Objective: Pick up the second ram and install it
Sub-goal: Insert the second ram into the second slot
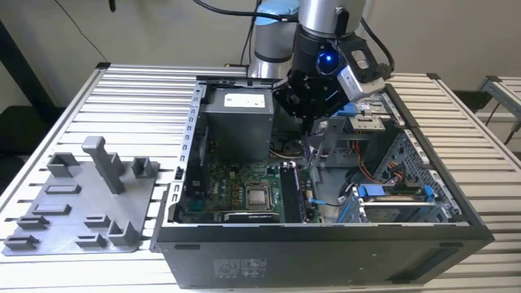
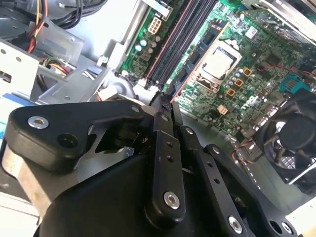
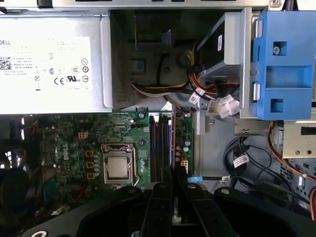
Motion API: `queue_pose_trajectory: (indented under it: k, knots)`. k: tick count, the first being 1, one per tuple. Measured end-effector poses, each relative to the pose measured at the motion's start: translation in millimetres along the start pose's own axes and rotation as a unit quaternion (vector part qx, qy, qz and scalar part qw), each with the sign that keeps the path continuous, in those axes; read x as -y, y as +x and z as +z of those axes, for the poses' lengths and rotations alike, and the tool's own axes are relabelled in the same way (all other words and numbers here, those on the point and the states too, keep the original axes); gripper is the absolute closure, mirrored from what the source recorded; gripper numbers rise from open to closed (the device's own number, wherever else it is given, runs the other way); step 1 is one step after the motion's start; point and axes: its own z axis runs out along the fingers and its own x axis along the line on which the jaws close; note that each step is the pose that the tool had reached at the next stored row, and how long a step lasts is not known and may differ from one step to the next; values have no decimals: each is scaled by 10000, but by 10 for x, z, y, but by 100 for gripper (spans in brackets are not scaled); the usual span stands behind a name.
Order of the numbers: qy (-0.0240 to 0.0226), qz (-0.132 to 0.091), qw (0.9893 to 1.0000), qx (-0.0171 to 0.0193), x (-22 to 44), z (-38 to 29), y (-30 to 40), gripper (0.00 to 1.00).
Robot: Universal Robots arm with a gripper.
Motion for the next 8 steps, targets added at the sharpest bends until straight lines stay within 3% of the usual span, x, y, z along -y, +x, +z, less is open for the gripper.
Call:
queue_pose_trajectory:
  k: [8]
  knots:
    - [24,-2,10000,1,4,133,4,86]
